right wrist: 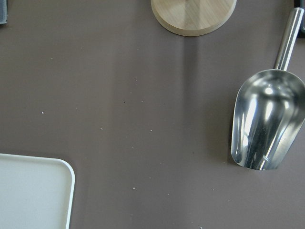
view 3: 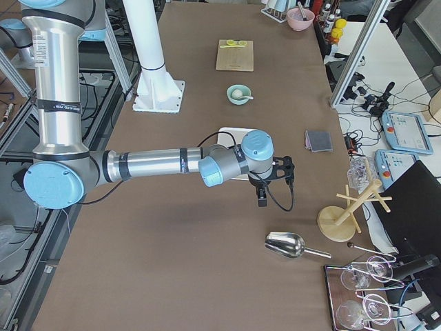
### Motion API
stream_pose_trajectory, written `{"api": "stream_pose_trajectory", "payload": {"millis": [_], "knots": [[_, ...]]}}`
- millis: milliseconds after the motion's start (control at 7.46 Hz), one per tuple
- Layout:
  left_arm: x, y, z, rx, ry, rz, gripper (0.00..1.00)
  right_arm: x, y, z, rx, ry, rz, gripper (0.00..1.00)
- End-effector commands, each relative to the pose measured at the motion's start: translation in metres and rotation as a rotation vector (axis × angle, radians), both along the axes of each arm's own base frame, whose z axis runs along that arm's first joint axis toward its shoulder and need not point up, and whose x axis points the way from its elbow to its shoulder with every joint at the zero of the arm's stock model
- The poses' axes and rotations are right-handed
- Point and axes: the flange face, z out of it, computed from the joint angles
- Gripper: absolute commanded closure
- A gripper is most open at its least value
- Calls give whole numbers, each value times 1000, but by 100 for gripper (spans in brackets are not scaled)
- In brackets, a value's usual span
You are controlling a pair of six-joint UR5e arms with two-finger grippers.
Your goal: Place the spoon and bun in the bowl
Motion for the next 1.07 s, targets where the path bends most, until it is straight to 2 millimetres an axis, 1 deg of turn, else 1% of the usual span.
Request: {"api": "stream_pose_trajectory", "payload": {"millis": [0, 134, 268, 402, 536, 670, 804, 938], "knots": [[-12, 29, 56, -55, -6, 14, 2, 26, 8, 33, 14, 23, -15, 0], [-12, 37, 71, -88, -6, 9, 2, 33, 9, 34, 14, 22, -3, 0], [-14, 37, 68, -66, -5, 5, 2, 33, 13, 37, 7, 11, -5, 0], [-16, 35, 67, -22, -7, 0, 2, 33, 16, 36, 10, 6, -8, 0], [-18, 34, 65, -10, -7, -7, 2, 29, 16, 37, 18, 9, -27, 0], [-18, 34, 65, -9, -4, -6, 2, 21, 15, 36, 27, 10, -47, 0], [-18, 34, 66, -10, -4, -5, 2, 9, 14, 41, 10, 11, -76, 0], [-17, 32, 63, -4, -4, -4, 2, 17, 15, 42, -41, 17, -75, 0]]}}
